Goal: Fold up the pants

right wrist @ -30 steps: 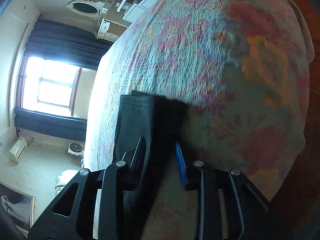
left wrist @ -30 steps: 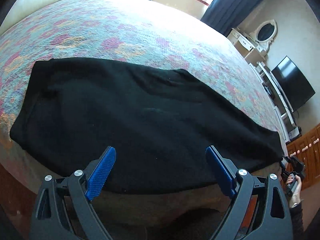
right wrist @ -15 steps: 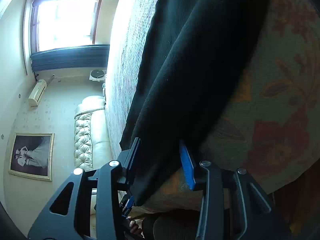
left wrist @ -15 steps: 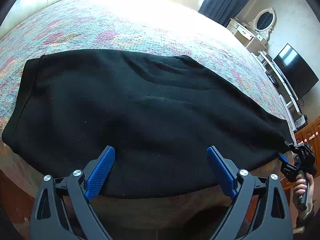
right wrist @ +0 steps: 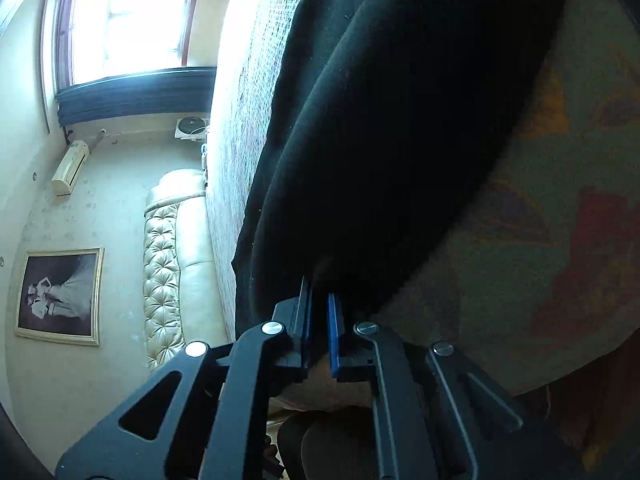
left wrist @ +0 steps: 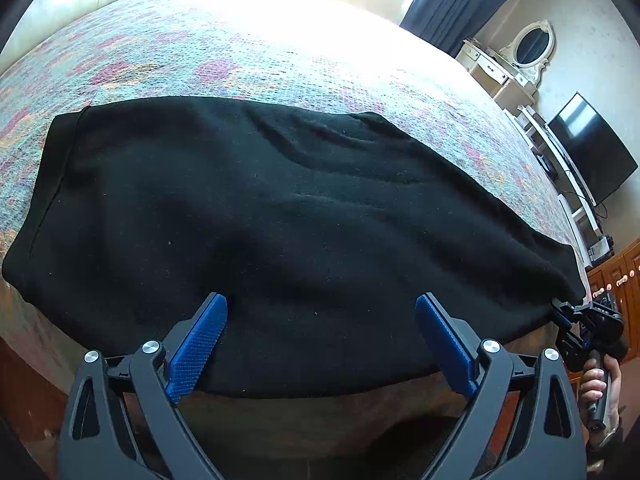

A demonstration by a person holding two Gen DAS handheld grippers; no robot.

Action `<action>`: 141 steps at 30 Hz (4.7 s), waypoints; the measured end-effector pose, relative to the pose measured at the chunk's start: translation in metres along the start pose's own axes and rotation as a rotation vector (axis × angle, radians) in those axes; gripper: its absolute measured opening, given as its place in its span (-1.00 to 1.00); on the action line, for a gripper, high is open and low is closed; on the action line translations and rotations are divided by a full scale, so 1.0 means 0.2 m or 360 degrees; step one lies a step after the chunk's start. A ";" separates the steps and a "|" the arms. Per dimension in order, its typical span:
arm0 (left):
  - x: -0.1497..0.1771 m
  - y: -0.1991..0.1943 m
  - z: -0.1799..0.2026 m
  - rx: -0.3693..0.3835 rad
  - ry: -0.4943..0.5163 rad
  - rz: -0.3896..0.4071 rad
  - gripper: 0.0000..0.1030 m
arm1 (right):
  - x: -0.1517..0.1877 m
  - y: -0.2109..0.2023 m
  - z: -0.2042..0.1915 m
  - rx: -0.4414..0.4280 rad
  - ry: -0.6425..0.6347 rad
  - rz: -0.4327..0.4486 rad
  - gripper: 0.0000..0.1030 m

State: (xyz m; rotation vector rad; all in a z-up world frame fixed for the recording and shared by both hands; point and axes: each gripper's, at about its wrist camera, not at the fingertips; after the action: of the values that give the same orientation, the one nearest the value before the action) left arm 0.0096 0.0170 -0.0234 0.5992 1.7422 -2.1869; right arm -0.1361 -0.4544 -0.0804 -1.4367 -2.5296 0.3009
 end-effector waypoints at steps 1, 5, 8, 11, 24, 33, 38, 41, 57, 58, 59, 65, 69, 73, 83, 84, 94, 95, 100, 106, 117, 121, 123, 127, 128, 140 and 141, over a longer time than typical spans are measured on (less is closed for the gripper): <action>0.00 0.00 -0.01 0.0012 -0.0006 -0.0005 0.82 | 0.01 -0.02 0.00 0.0010 -0.0008 -0.0020 -0.89; -0.01 0.01 -0.05 0.0060 -0.0074 -0.0024 0.82 | 0.01 -0.03 0.05 -0.0013 0.0058 -0.0048 -0.89; -0.01 0.01 -0.05 0.0060 -0.0062 -0.0025 0.82 | -0.03 -0.03 0.06 -0.0037 0.0044 -0.0086 -0.89; 0.00 0.00 -0.04 0.0048 -0.0012 -0.0022 0.82 | -0.07 -0.07 0.02 -0.0036 -0.0015 -0.0170 -0.75; -0.01 0.00 -0.10 0.0189 -0.0072 -0.0055 0.82 | -0.96 -1.17 -0.07 0.0500 -0.0442 0.0605 0.34; -0.03 0.00 -0.07 0.0182 -0.0009 -0.0083 0.83 | -1.07 -0.89 0.04 0.0341 -0.0403 0.0275 0.38; -0.05 0.01 -0.07 0.0181 0.0030 -0.0121 0.83 | -1.07 -0.77 0.01 0.0454 -0.0385 0.0207 -0.51; -0.07 -0.02 -0.09 0.0188 -0.0002 -0.0132 0.82 | -1.04 -0.80 -0.02 0.0378 -0.0334 0.0202 -0.59; -0.10 -0.02 -0.38 -0.0136 -0.0154 -0.0194 0.82 | -0.48 -0.36 -0.99 -0.0089 -0.0773 0.0048 -0.59; -0.10 -0.02 -0.38 -0.0135 -0.0167 -0.0196 0.82 | -0.41 -0.28 -1.04 -0.0086 -0.0817 0.0006 -0.59; -0.10 -0.03 -0.38 -0.0137 -0.0167 -0.0205 0.82 | -0.34 -0.21 -1.07 -0.0060 -0.0866 -0.0028 -0.59; -0.09 -0.03 -0.38 -0.0132 -0.0179 -0.0206 0.83 | 0.03 0.28 -1.11 0.0099 -0.1065 -0.0301 -0.60; -0.11 -0.02 -0.38 -0.0132 -0.0190 -0.0207 0.82 | 0.23 0.60 -0.96 0.0323 -0.1126 -0.0472 -0.60; -0.12 -0.02 -0.37 -0.0134 -0.0192 -0.0208 0.83 | 0.36 0.79 -0.79 0.0515 -0.1151 -0.0579 -0.60; -0.13 -0.02 -0.39 -0.0119 -0.0218 -0.0213 0.82 | 0.61 0.89 -0.67 0.0424 -0.1151 -0.0851 0.31; -0.13 -0.02 -0.38 -0.0119 -0.0216 -0.0212 0.82 | 0.62 0.88 -0.69 0.0382 -0.1143 -0.0856 0.31; -0.13 -0.01 -0.41 -0.0096 -0.0245 -0.0220 0.83 | -0.09 0.28 -0.82 0.0522 -0.1014 -0.0085 0.42; -0.13 -0.01 -0.40 -0.0098 -0.0245 -0.0220 0.83 | -0.18 0.24 -0.78 0.0589 -0.0968 -0.0038 0.43; -0.13 -0.01 -0.40 -0.0102 -0.0239 -0.0217 0.82 | -0.41 0.27 -0.53 0.0599 -0.0751 -0.0169 0.43; -0.13 -0.01 -0.41 -0.0087 -0.0252 -0.0215 0.82 | -0.49 0.23 -0.42 0.0483 -0.0668 -0.0163 -0.56; -0.14 0.00 -0.43 -0.0065 -0.0272 -0.0224 0.82 | -0.37 -0.09 -0.21 0.0037 -0.0344 -0.0251 0.01; -0.14 -0.01 -0.43 -0.0062 -0.0272 -0.0223 0.82 | -0.31 -0.15 -0.19 -0.0010 -0.0310 -0.0283 0.13; -0.14 -0.01 -0.44 -0.0057 -0.0277 -0.0222 0.82 | -0.28 -0.16 -0.19 0.0007 -0.0346 -0.0310 0.17; -0.14 -0.01 -0.44 -0.0058 -0.0269 -0.0223 0.82 | -0.25 -0.17 -0.16 0.0159 -0.0378 -0.0286 -0.47; -0.14 -0.01 -0.44 -0.0058 -0.0267 -0.0223 0.82 | -0.24 -0.17 -0.14 0.0182 -0.0382 -0.0282 -0.50; -0.18 -0.21 -0.68 0.0234 -0.0277 -0.0057 0.82 | -0.01 -0.20 -0.59 0.0507 -0.0815 0.0015 0.26; -0.18 -0.22 -0.75 0.0252 -0.0303 -0.0034 0.82 | 0.02 -0.19 -0.63 0.0510 -0.0851 0.0029 0.35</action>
State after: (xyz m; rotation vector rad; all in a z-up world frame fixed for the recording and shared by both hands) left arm 0.0423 0.1717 0.0047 0.3932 1.4971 -2.3276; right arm -0.1332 -0.4602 0.0512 -1.3883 -2.6768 1.1732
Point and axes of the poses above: each gripper's, at about its wrist camera, not at the fingertips, and y roughly the way its jaws point, z to its right, x to its underside, and after that the axes turned 10 degrees about -x, right-handed
